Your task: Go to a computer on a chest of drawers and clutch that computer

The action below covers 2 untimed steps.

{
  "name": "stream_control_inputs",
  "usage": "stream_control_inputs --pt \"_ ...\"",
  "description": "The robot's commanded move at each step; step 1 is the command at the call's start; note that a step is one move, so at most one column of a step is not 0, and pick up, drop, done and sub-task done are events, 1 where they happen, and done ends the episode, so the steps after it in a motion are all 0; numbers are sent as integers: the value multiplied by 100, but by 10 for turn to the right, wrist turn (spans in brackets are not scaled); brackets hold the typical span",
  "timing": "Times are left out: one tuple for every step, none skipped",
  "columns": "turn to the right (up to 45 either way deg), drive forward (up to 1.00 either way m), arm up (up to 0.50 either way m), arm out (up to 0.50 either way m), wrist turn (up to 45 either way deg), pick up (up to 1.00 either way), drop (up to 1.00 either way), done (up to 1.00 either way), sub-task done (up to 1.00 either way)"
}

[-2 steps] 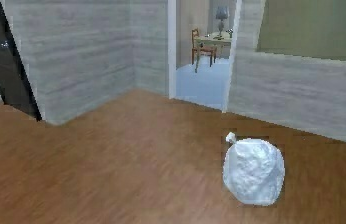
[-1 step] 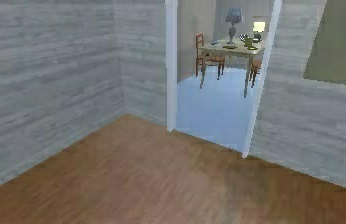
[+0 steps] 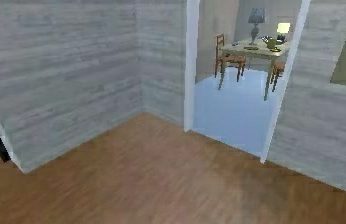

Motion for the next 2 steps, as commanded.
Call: stream_control_inputs --pt "-30 0 0 0 0 0 0 0 0" --pt "-450 0 0 0 0 0 0 0 0"
